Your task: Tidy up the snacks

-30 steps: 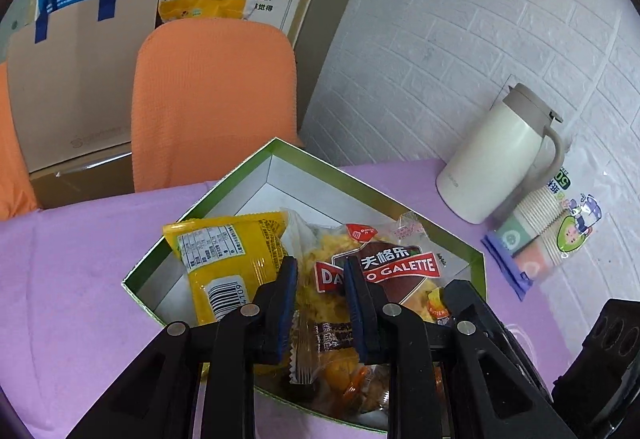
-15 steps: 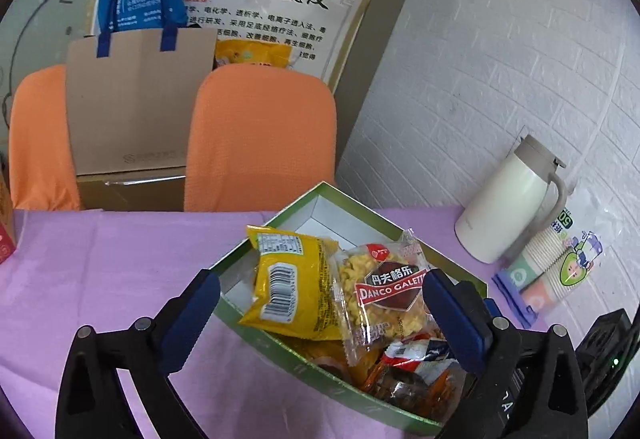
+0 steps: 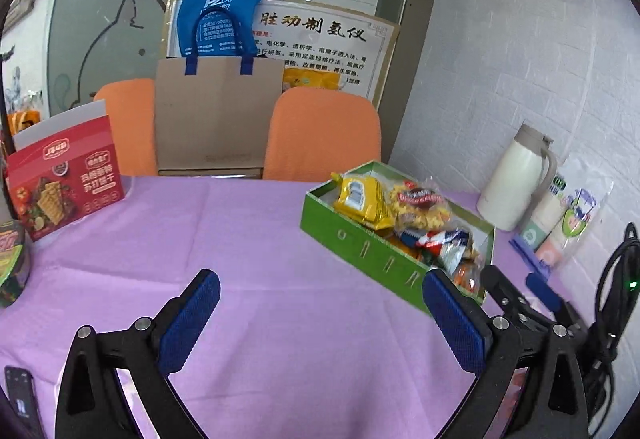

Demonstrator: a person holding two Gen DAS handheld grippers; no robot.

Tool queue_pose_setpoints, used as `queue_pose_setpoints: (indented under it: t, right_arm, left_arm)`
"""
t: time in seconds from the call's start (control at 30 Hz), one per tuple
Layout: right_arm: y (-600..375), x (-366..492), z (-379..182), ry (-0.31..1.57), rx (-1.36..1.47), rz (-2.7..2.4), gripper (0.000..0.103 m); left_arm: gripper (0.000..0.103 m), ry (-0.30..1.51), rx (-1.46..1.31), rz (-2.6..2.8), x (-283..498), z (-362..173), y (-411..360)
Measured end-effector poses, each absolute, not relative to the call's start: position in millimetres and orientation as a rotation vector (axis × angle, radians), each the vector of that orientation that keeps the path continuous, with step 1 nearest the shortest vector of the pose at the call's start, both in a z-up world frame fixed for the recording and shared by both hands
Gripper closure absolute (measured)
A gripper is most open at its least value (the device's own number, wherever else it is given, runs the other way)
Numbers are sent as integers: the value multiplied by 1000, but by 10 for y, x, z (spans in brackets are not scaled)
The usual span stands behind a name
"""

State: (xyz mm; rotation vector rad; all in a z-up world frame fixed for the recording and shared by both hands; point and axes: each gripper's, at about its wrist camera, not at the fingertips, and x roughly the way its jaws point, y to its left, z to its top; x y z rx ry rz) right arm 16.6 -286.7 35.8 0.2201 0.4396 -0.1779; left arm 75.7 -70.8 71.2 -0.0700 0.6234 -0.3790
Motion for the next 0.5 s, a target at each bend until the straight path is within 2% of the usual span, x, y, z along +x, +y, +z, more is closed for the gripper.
queue_pose_setpoints:
  t: [0.17,0.5]
  right_arm:
    - [-2810,-204,268,543,110,-238,1]
    - [-2927,-575,305,551,125,-323,1]
  left_arm:
    - [0,679,-50,-377,439,436,-833]
    - [0,677,35,-339,141,337,-1005]
